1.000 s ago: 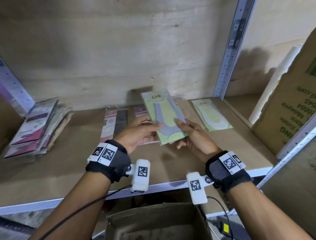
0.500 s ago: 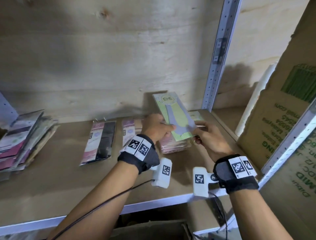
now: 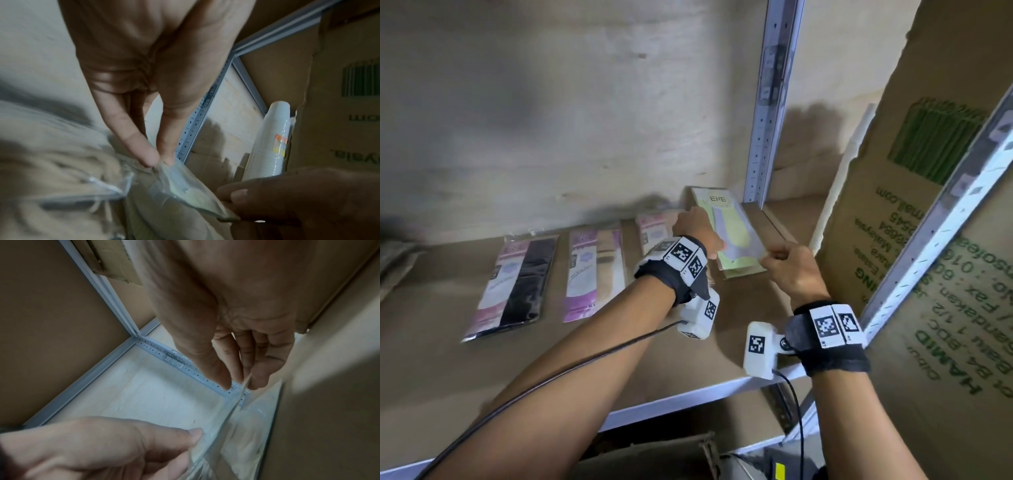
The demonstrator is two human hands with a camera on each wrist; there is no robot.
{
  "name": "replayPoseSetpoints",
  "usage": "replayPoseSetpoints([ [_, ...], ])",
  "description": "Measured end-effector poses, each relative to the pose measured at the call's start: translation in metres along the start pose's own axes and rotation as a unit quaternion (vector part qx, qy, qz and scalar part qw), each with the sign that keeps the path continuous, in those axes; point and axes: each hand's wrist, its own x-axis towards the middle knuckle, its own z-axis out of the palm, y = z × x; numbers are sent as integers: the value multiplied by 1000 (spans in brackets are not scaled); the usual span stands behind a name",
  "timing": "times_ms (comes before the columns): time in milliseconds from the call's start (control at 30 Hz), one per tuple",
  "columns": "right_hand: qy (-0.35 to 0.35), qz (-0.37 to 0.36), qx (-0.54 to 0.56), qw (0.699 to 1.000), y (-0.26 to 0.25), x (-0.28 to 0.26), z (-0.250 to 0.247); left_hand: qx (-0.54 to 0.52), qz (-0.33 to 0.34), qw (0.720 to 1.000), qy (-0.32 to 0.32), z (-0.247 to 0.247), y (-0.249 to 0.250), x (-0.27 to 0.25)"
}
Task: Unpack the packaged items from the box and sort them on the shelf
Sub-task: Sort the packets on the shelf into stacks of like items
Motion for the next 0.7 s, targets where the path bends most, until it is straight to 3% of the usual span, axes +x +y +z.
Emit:
replayPoseSetpoints([
  [367, -15, 11, -102, 995, -3, 7, -2, 101, -43, 994, 17, 35, 15, 32],
  [700, -18, 30, -114, 993, -3, 12, -4, 201, -10, 977, 65, 44, 25, 38],
])
